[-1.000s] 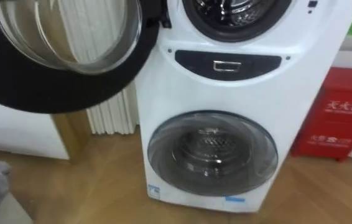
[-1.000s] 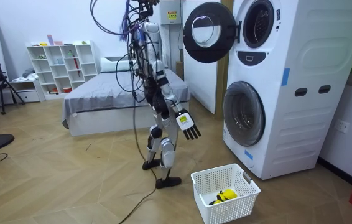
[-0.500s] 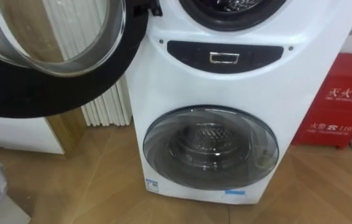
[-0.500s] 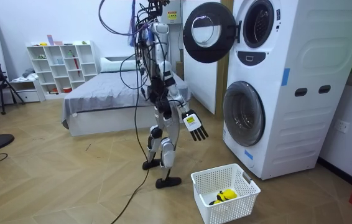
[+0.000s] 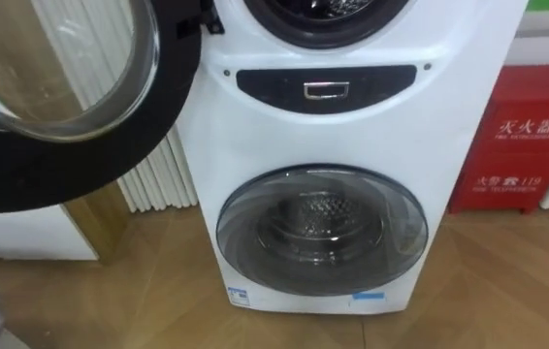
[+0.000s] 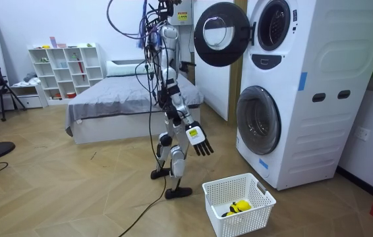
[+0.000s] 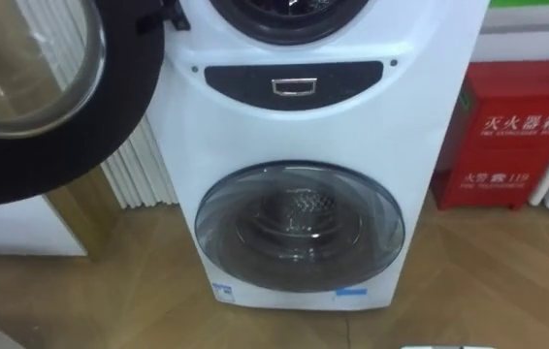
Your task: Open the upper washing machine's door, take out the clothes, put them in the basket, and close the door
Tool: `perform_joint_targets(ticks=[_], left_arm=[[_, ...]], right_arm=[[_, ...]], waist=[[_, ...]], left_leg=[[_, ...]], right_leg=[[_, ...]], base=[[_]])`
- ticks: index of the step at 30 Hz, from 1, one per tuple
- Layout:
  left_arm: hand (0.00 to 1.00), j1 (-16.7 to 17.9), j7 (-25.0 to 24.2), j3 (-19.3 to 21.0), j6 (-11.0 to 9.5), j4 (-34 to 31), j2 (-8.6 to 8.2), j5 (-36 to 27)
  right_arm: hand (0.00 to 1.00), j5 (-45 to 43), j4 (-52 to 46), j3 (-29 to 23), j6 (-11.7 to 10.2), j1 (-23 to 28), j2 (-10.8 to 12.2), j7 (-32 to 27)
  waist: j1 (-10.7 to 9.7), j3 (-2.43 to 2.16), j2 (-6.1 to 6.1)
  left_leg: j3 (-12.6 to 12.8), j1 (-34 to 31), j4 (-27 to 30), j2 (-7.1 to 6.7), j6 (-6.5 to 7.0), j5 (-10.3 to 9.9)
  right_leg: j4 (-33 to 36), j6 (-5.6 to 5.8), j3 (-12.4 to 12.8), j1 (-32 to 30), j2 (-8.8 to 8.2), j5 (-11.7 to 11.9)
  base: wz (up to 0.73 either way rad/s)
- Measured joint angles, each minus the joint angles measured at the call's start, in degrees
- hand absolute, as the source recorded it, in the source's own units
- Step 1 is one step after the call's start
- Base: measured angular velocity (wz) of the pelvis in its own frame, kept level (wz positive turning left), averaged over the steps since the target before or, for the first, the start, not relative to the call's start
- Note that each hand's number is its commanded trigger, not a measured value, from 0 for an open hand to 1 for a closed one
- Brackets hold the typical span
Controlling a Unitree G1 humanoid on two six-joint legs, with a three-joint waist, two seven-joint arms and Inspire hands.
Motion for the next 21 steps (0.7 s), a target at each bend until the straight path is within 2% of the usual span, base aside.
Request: perform_joint_targets(ticks=[1, 4, 5, 6, 10, 13, 14, 16, 17, 20, 21], left_arm=[[0.00, -0.24, 0.26, 0.00, 0.68, -1.98, 1.73, -0.47], [0.00, -1.69, 1.08, 0.01, 1.46, -6.73, 5.07, -1.13], [0.00, -2.06, 1.45, -0.05, 1.64, -8.28, 5.41, -1.06], [0.00, -2.07, 1.93, -1.06, 2.70, -9.12, 6.94, -0.18], [0.00, -3.23, 4.10, -1.60, 5.32, -11.93, 8.36, 0.93], [0.00, -3.80, 6.74, -3.48, 9.45, -16.34, 11.11, 1.54], [0.00, -4.37, 6.98, -4.30, 9.99, -16.46, 11.61, 1.60], [0.00, -5.71, 8.19, -6.36, 12.21, -16.92, 13.83, 3.64], [0.00, -5.72, 8.41, -6.80, 12.41, -17.03, 14.39, 3.75], [0.00, -6.75, 10.26, -8.27, 14.33, -19.91, 14.92, 6.35], [0.00, -8.26, 11.18, -9.09, 16.31, -22.28, 14.94, 9.42]], right_arm=[[0.00, 0.00, -1.09, -0.54, 0.22, 0.53, -0.11, -0.03], [0.00, 0.09, -5.33, -0.88, 0.69, 2.33, -0.44, -0.28], [0.00, 0.08, -6.07, -0.92, 0.72, 2.74, -0.47, -0.29], [0.00, -0.18, -7.48, -0.98, 0.73, 3.15, -0.48, -0.29], [0.00, -1.72, -8.81, -0.96, 1.37, 3.32, -0.47, -0.16], [0.00, -2.29, -10.49, -2.17, 1.86, 3.96, -0.67, 0.15], [0.00, -2.37, -10.46, -2.64, 1.97, 4.01, -0.70, 0.12], [0.00, -2.39, -10.30, -3.13, 2.52, 4.16, -0.68, 0.19], [0.00, -2.38, -10.30, -3.13, 2.52, 4.28, -0.68, 0.27], [0.00, -2.54, -10.07, -3.13, 2.56, 4.96, -0.41, 0.30], [0.00, -2.96, -10.04, -3.13, 2.86, 5.52, -0.27, 0.53]], waist=[[-0.07, -0.01, 0.02], [0.35, -0.03, -0.06], [0.40, -0.02, -0.12], [0.70, 0.06, -0.12], [0.85, 0.13, -0.35], [1.17, 0.17, -0.60], [1.26, 0.18, -0.60], [1.42, 0.21, -0.63], [1.40, 0.21, -0.63], [1.41, 0.27, -0.71], [1.61, 0.29, -1.03]], left_leg=[[-0.07, 0.16, -0.36, -0.04, 0.00, 0.12], [-0.06, 0.26, -0.49, -0.15, 0.02, 0.15], [-0.11, 0.22, -0.48, -0.18, 0.02, 0.15], [-0.19, 0.18, -0.49, -0.25, 0.13, 0.21], [-0.71, -0.48, -0.16, -0.35, 0.15, 0.22], [-1.45, -2.02, 0.77, -0.30, 0.16, 0.21], [-1.59, -2.18, 0.82, -0.30, 0.16, 0.22], [-1.95, -2.10, 0.86, -0.29, 0.17, 0.22], [-2.00, -2.05, 0.86, -0.28, 0.17, 0.22], [-3.00, -2.18, 0.91, -0.29, 0.17, 0.22], [-3.60, -2.63, 1.32, -0.29, 0.17, 0.22]], right_leg=[[0.01, 0.00, 0.07, -0.01, 0.02, 0.00], [0.14, 0.03, 0.56, -0.19, 0.08, 0.02], [0.14, 0.06, 0.67, -0.23, 0.08, 0.04], [0.08, 0.16, 0.94, -0.21, 0.08, 0.12], [-0.25, 0.31, 0.31, -0.24, -0.18, 0.28], [-1.50, 0.42, -0.18, -0.48, -0.28, 1.08], [-1.72, 0.48, -0.26, -0.46, -0.29, 1.24], [-2.83, 0.50, -0.39, 0.27, -0.29, 1.60], [-3.20, 0.53, -0.42, 0.54, -0.28, 1.71], [-3.57, 0.62, -0.47, 0.99, -0.33, 1.84], [-3.92, 0.71, -0.42, 1.22, -0.41, 2.00]], base=[[-0.04], [-0.05], [0.00], [0.00], [0.09], [0.12], [0.17], [0.08], [0.04], [0.18], [0.23]])
